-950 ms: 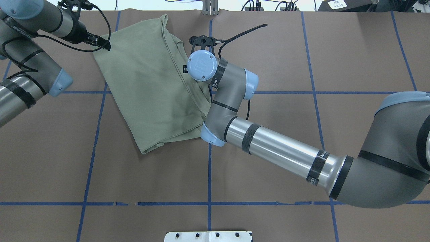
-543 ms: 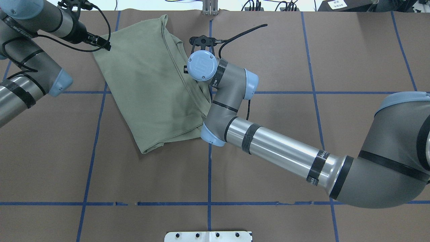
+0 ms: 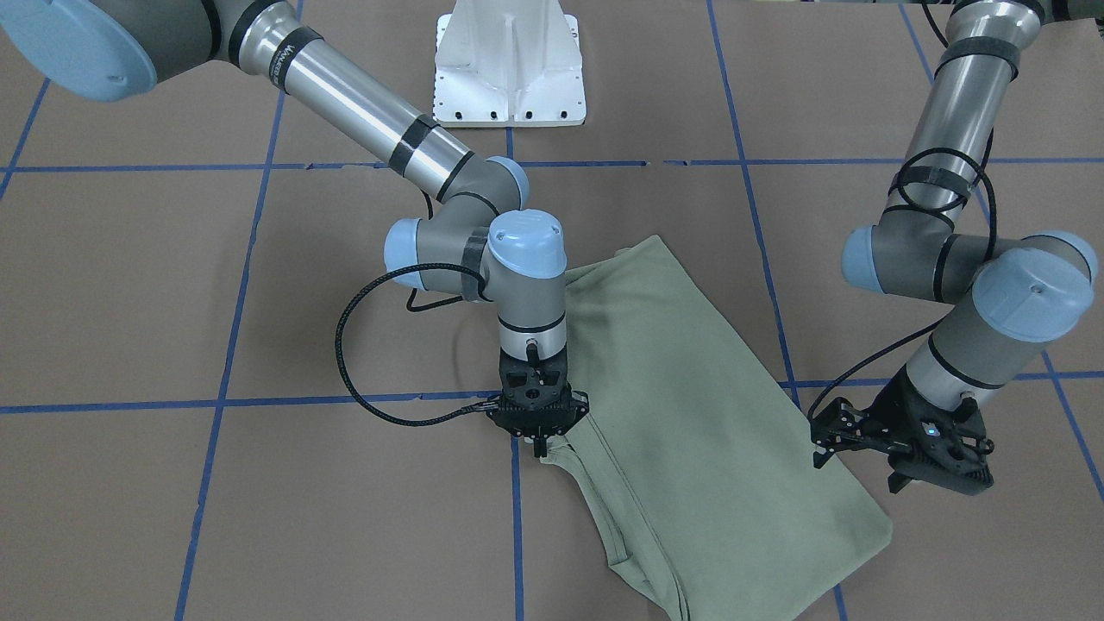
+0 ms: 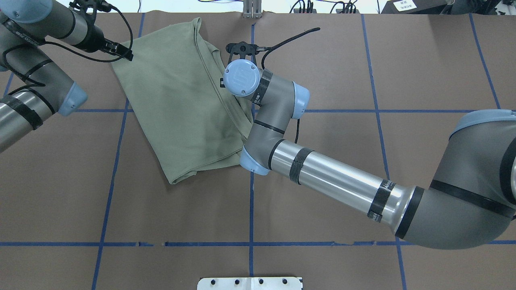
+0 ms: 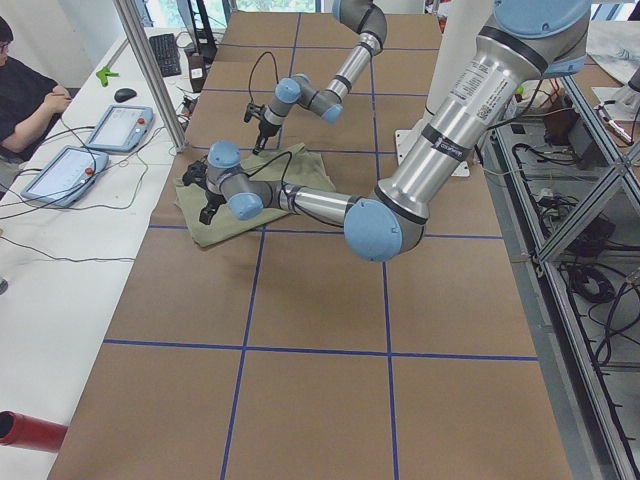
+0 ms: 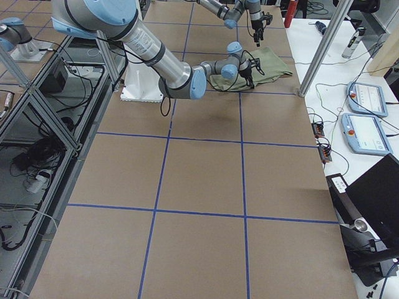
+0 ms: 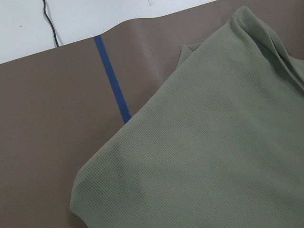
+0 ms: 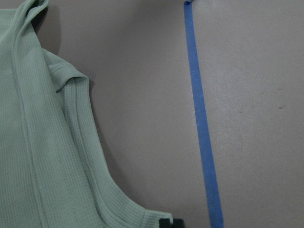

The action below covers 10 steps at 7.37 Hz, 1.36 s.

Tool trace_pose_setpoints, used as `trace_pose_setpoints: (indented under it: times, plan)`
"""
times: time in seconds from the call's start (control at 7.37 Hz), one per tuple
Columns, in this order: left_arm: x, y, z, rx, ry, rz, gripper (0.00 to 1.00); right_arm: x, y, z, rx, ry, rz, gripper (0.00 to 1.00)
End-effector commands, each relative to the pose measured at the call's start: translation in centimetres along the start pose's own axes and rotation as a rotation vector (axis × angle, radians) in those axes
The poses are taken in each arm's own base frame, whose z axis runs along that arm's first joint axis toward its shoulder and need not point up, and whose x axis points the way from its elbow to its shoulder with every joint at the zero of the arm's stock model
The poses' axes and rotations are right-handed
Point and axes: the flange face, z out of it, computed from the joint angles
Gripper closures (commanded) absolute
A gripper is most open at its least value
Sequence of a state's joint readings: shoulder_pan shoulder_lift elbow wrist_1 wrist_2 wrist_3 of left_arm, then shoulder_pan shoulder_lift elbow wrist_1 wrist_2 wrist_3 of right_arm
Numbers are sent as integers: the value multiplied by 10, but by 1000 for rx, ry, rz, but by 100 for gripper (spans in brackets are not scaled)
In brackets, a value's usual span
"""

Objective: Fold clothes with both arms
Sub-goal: 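Pull the shirt toward the robot with the right gripper, straightening it lengthwise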

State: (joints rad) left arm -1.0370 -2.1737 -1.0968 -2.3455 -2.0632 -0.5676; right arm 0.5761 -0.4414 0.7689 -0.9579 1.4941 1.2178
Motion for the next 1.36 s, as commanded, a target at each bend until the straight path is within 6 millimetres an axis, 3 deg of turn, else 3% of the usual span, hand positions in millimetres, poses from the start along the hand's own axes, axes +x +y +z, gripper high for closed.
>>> trace_pose_setpoints:
  times: [0.0,0.14,0.41,0.54,0.68,0.81,0.95,1.09,1.22]
  plan:
    - [0,0,0,0,0,0,0,7,1,-18,13,-37,5,100]
    - [-2,2,1,-2,-1,-1,0,44,16,-28,14,-48,1,100]
    - [-2,2,1,-2,-1,-1,0,99,39,-55,7,-6,4,100]
    - [-2,2,1,-2,-1,-1,0,129,74,-69,33,-10,-12,100]
    - [-2,2,1,-2,-1,-1,0,166,113,-96,46,-19,-36,100]
    - [-2,2,1,-2,-1,-1,0,197,138,-129,40,-9,-40,100]
    - [-2,2,1,-2,-1,-1,0,209,164,-160,45,10,-6,100]
    - [-2,2,1,-2,-1,-1,0,205,175,-171,36,43,-25,100]
    - [-2,2,1,-2,-1,-1,0,205,182,-168,27,53,-35,100]
